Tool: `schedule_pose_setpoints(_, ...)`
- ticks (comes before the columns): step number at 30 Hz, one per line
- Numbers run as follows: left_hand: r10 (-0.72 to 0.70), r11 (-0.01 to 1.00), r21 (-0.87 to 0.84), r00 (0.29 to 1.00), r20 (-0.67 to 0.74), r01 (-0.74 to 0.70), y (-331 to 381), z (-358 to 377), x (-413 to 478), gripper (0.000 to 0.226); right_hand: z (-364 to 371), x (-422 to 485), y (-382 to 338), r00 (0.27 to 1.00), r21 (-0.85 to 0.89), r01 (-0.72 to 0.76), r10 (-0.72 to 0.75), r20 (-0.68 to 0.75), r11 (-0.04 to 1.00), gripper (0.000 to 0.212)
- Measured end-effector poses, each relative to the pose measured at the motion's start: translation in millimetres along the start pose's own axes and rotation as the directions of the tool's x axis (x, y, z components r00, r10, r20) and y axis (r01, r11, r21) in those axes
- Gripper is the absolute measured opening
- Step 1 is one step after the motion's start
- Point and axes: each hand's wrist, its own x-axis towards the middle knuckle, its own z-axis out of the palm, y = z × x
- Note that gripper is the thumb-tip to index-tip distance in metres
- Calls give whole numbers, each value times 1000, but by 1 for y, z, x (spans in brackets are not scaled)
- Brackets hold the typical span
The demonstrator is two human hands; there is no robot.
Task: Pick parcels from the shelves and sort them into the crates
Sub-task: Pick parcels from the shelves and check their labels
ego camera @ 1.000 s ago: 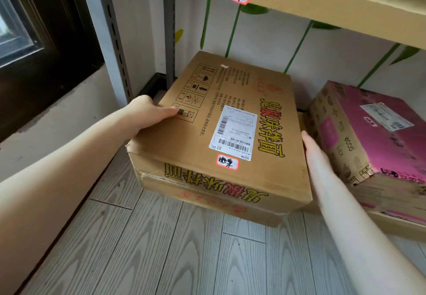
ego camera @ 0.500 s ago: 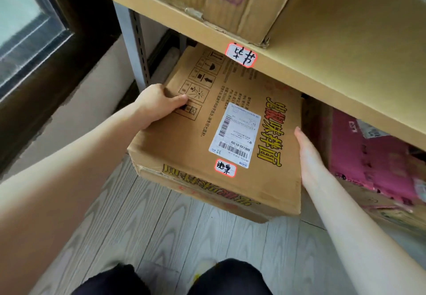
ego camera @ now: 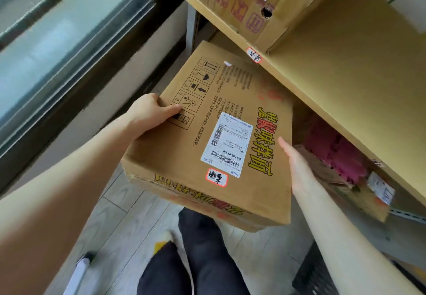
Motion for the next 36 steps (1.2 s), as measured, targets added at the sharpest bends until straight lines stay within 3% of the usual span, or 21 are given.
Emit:
schedule_pose_setpoints(6, -53, 997, -53, 998, -19, 52, -25, -23, -78, 50, -6, -65, 24, 992, 3, 97, -97, 79, 995, 78)
schedule_pose_setpoints(10, -70, 997, -37, 997, -25, 69, -40, -37, -148, 45, -15, -126, 52, 993, -46, 102, -99, 67, 994, 103)
schedule_pose_setpoints(12, -85, 996, -31, 996, -10, 85, -41, -44, -179, 44, -23, -159, 64, 994, -13, 64, -62, 87, 998, 103)
schedule_pose_setpoints(15, -75, 997, -2, 997, 29, 75, -31, -51, -220, 45, -41, -204, 79, 993, 50, 55, -60, 99, 997, 70)
schedule_pose_setpoints(19, -30, 999, 20, 999, 35, 29, -16, -47, -240, 48, -67, -224, 77, 992, 94, 92, -99, 75, 991, 46)
schedule_pose_setpoints(24, -8, 999, -49, 1000, -11, 8, -18, -31, -241, 41, -77, -208, 82, 991, 104, 113, -120, 65, 988, 45)
schedule_pose_setpoints(29, -6, 995, -96, 999, -47, 1, -26, -22, -238, 37, -79, -192, 86, 992, 116, 87, -97, 82, 989, 32)
schedule_pose_setpoints(31, -21, 992, -122, 999, -29, 17, -29, -18, -233, 31, -76, -178, 90, 991, 121, 33, -49, 124, 992, 39)
schedule_pose_setpoints(34, -20, 992, -128, 1000, -5, 19, -30, -11, -213, 20, -69, -152, 86, 984, 80, -25, 10, 180, 996, 74)
schedule_pose_setpoints(36, 0, 991, -135, 999, 35, 4, -25, -6, -190, 30, -65, -120, 80, 987, 47, -32, 24, 158, 998, 100)
